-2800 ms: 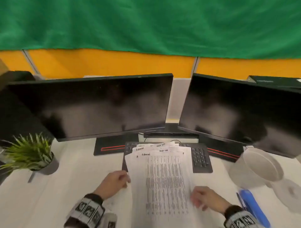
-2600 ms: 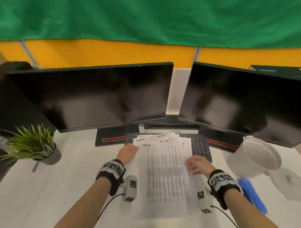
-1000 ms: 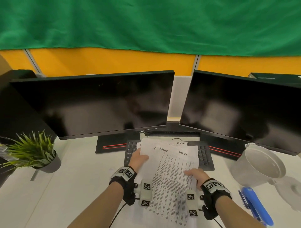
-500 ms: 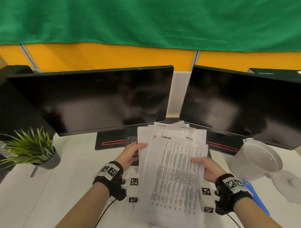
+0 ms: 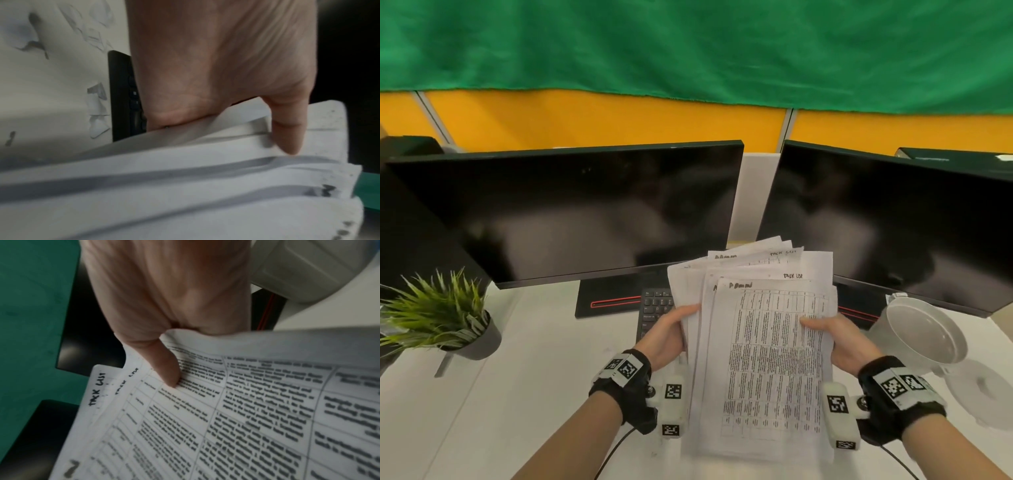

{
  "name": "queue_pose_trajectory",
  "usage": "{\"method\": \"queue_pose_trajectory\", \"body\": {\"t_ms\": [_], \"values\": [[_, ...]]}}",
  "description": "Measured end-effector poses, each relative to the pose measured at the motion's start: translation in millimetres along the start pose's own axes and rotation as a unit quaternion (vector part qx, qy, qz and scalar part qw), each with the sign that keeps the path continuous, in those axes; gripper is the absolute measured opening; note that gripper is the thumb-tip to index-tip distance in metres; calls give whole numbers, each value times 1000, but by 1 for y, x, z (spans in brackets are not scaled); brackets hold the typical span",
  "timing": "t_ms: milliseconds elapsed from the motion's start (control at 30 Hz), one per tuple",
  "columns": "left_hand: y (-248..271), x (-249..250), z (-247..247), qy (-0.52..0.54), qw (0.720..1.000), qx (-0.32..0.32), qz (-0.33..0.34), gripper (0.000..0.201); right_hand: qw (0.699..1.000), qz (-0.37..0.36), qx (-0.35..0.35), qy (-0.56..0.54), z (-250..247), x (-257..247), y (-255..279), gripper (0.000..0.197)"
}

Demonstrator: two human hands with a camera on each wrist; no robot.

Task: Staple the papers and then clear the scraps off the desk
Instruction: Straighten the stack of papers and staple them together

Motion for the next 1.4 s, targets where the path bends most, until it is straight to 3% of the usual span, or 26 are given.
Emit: {"method": "queue_pose_trajectory", "body": {"t_ms": [67, 133, 200, 267, 400, 567, 733, 867, 967, 1067, 1100, 1133, 1167, 1200, 1267, 1333, 1400], "values": [[1, -1, 6, 5, 1000, -27, 4, 55, 1000, -9, -1, -1, -2, -5, 2, 41], [1, 0, 9, -53, 998, -28, 9, 64, 1000, -14, -11, 0, 0, -10, 4, 43], [1, 5, 8, -134, 990, 22, 20, 75, 1000, -19, -18, 0, 4, -14, 5, 43], [0, 15, 6, -180, 979, 90, 44, 73, 999, -29, -17, -4, 7, -19, 7, 43], [12, 44, 14, -186, 958, 176, 127, 56, 996, -86, 15, 6, 13, -33, 17, 44], [38, 76, 41, -243, 910, 178, 284, 52, 963, -223, 127, 85, 26, -50, 47, 31], [56, 70, 47, -270, 875, 218, 337, 43, 958, -259, 121, 20, 41, -29, 50, 33], [57, 57, 30, -246, 888, 234, 311, 37, 962, -258, 92, -3, 39, -17, 46, 32], [54, 55, 27, -232, 906, 202, 289, 54, 964, -240, 98, 65, 36, -17, 48, 8], [46, 58, 24, -137, 939, 178, 260, 51, 963, -237, 107, 73, 31, -25, 51, 23], [43, 59, 25, -118, 948, 159, 247, 60, 965, -236, 91, 69, 31, -30, 52, 29], [41, 59, 25, -112, 956, 151, 223, 74, 964, -241, 69, 84, 34, -35, 54, 28], [39, 59, 26, -115, 961, 149, 201, 75, 965, -239, 42, 101, 38, -38, 54, 20], [40, 61, 26, -139, 958, 159, 192, 60, 962, -243, 20, 120, 43, -42, 56, 11], [43, 73, 30, -211, 939, 168, 216, 30, 966, -233, -4, 115, 43, -43, 54, 24], [43, 79, 32, -212, 939, 126, 239, 38, 976, -205, -30, 61, 41, -42, 49, 42], [39, 83, 26, -208, 944, 107, 234, 66, 978, -197, -51, 37, 39, -45, 45, 50]]}}
Point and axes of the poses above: each hand's wrist, its own y-axis away from the middle knuckle, its own z-axis out of the palm, x = y × z, the point moved 7 cm from there along -y, towards the middle knuckle, and after that the axes turned 2 degrees about -x, right-handed, at the moved point
